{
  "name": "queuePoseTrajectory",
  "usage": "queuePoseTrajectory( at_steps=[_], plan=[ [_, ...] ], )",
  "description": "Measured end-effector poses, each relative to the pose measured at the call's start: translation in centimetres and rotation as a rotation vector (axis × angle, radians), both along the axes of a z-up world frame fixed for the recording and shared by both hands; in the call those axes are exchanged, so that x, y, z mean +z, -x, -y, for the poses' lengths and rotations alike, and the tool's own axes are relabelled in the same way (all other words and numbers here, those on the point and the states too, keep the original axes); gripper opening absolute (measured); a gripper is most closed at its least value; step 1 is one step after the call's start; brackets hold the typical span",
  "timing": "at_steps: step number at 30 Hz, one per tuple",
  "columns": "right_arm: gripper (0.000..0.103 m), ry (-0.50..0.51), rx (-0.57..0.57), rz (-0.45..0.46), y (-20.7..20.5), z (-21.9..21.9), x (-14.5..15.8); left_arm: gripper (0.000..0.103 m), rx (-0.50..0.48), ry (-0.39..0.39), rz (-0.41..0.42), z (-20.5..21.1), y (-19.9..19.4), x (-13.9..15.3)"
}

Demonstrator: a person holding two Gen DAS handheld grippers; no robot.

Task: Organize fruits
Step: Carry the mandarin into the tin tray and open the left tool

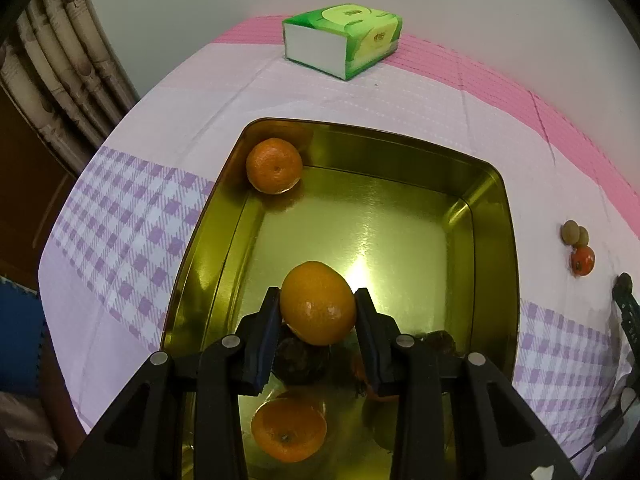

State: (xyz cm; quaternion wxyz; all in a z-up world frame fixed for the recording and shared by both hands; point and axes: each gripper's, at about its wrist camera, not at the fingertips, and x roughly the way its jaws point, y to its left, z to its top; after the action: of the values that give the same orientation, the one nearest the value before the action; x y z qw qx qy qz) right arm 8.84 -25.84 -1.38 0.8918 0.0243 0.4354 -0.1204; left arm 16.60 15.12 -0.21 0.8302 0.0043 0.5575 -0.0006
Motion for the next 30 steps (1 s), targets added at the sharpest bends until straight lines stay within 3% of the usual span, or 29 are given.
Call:
queuePoseTrajectory(
  at_steps=[25, 30],
  plan=[
    [0.043, 0.001, -0.001, 0.0, 0.0, 0.1, 0.0, 0.033, -0.001, 0.017, -0.012, -0.1, -0.5, -0.4],
    [0.043, 0.0, 0.0, 0.0, 0.0, 0.1, -0.1, 0.045, -0.002, 0.012, 0.008, -0.1, 0.2, 0.3]
  ],
)
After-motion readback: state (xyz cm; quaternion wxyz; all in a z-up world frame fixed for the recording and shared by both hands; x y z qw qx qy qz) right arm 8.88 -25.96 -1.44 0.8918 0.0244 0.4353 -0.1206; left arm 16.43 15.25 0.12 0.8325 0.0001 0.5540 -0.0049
